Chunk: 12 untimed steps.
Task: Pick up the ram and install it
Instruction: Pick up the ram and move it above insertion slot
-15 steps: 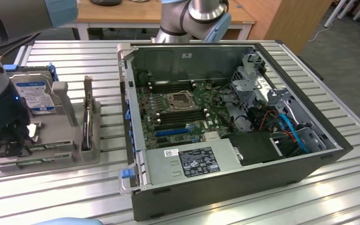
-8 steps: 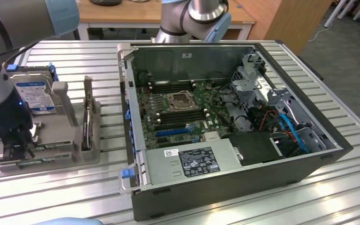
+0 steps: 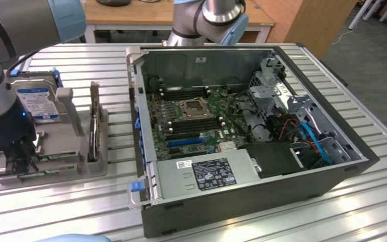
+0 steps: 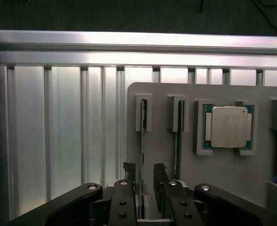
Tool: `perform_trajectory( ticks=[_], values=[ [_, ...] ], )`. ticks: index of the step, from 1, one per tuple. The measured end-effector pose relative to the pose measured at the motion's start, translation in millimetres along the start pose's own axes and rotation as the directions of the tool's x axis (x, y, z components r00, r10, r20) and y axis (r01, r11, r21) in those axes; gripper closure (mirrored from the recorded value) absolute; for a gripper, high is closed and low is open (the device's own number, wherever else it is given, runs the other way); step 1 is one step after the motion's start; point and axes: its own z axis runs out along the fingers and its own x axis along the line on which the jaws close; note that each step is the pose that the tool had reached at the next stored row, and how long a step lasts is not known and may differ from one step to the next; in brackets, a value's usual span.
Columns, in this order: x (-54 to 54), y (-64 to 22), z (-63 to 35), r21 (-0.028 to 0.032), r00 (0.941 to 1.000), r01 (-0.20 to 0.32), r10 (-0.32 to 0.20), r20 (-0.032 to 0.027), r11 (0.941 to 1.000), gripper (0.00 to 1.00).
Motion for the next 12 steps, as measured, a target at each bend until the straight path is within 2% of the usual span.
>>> perform_trajectory(
  ticks=[6,12],
  values=[
    [0.0,-0.1,3.2,0.0022,1.0000,0.000,0.000,0.0001,1.0000,0.70],
    [0.2,-0.4,12.2,0.0091,1.0000,0.000,0.000,0.0002,1.0000,0.70]
  ],
)
